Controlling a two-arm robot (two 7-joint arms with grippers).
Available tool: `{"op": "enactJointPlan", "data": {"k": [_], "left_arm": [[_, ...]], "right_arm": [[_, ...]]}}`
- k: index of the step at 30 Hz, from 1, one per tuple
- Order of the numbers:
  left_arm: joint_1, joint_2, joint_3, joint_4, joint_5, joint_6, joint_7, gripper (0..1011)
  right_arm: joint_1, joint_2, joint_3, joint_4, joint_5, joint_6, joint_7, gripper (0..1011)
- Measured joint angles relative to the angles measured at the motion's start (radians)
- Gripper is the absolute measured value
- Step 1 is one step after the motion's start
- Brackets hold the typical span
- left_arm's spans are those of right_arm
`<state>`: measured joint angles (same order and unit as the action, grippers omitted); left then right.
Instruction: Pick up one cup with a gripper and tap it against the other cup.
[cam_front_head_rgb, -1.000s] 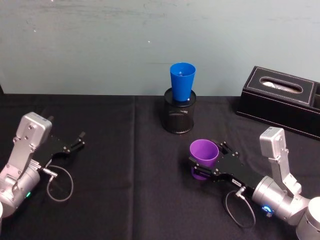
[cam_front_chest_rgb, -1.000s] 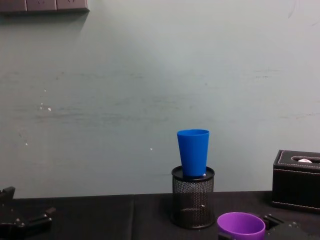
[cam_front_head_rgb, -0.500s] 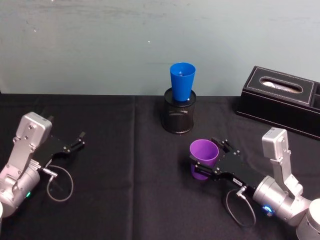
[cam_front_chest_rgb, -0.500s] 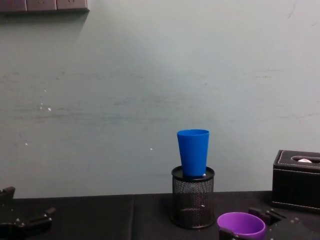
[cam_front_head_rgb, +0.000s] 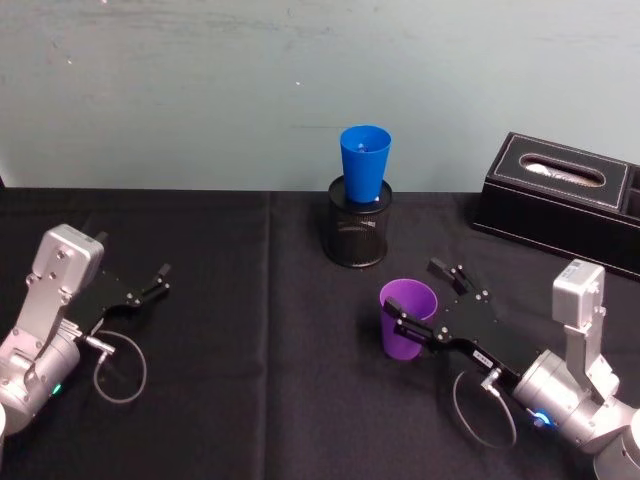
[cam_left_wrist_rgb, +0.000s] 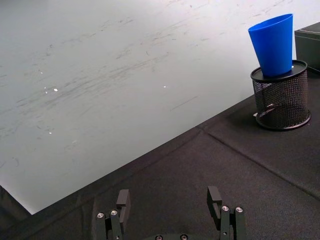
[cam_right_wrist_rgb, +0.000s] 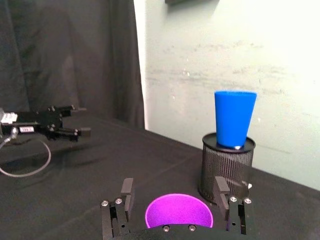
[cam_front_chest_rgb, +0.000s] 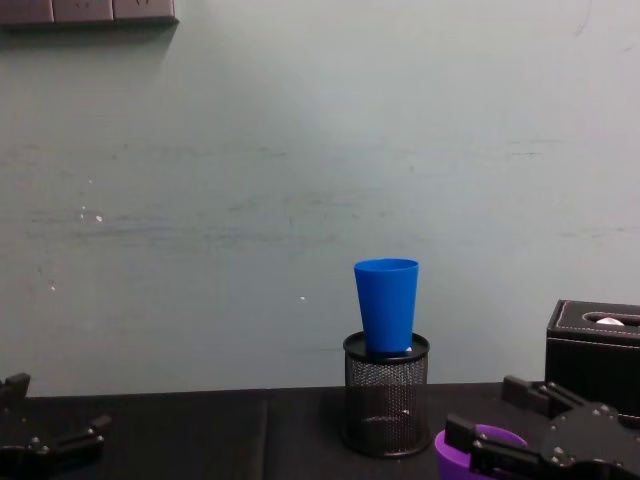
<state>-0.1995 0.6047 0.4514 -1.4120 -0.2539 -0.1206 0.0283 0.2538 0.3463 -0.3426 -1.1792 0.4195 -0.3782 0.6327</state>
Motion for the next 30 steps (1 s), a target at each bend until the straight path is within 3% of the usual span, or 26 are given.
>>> {"op": "enactJointPlan", "data": {"k": [7,16,30], "left_arm": [[0.0,0.0,0.0,0.0,0.0,0.0,0.0,1011],[0.0,0.0,0.0,0.0,0.0,0.0,0.0,1011],[0.0,0.0,0.0,0.0,0.0,0.0,0.0,1011]], "right_arm": [[-0.002,-0.007,0.008,0.008,0.018,-0.038,0.023,1000],[-0.008,-0.01,0.015,0.004,0.022,-0.037,0.019,1002],[-0.036,-0.03,0.059,-0.019,0.012,0.007,-0.09,1002]]}}
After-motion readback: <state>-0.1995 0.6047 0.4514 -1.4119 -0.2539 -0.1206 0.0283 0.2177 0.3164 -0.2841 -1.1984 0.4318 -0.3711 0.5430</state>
